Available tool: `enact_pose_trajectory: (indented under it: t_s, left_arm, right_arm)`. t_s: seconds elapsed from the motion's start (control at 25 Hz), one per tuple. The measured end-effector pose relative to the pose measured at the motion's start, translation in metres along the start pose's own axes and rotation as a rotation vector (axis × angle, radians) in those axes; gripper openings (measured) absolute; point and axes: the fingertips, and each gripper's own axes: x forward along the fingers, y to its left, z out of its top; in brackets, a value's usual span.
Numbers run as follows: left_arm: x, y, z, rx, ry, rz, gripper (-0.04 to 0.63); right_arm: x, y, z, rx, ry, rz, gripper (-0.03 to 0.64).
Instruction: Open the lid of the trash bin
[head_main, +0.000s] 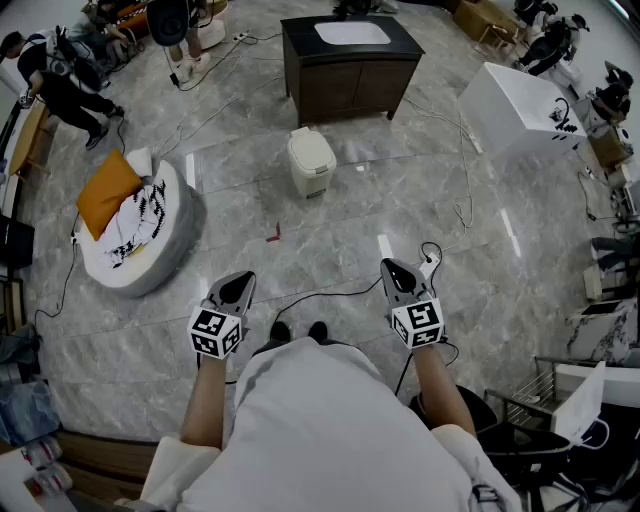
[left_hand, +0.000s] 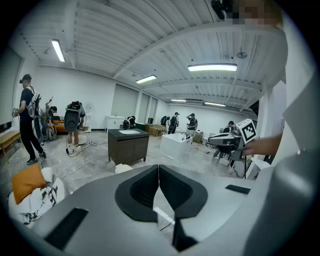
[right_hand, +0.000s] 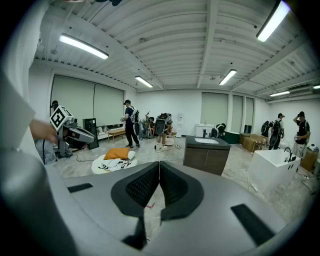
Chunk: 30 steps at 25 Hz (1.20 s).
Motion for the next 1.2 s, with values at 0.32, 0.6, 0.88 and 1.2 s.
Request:
enact_pose_trajectory:
  t_s: [0.32,0.6,0.88,1.2]
  left_arm:
    - [0.003,-0.007,-0.002,-0.010,0.001,0.009,0.018]
    - [0.008,-0.013,-0.008,-0.014,0.009,0.024,0.018]
    - [0.016,-0.024,-0.012,-0.020,0.018,0.045,0.018]
    - [0.023,-0.035,-0.019,-0.027,0.036,0.039,0.018]
  right_arm:
    - [-0.001,-0.005,0.001,-0.008,-0.008,0.015,0.031]
    - [0.003,-0.009,-0.003,-0.004,-0.007,0.043,0.031]
    - [0.003,-0.013,-0.018,0.008,0.010,0.088,0.032]
    - [-0.002,-0.021,-0.029,0.026,0.023,0.084,0.032]
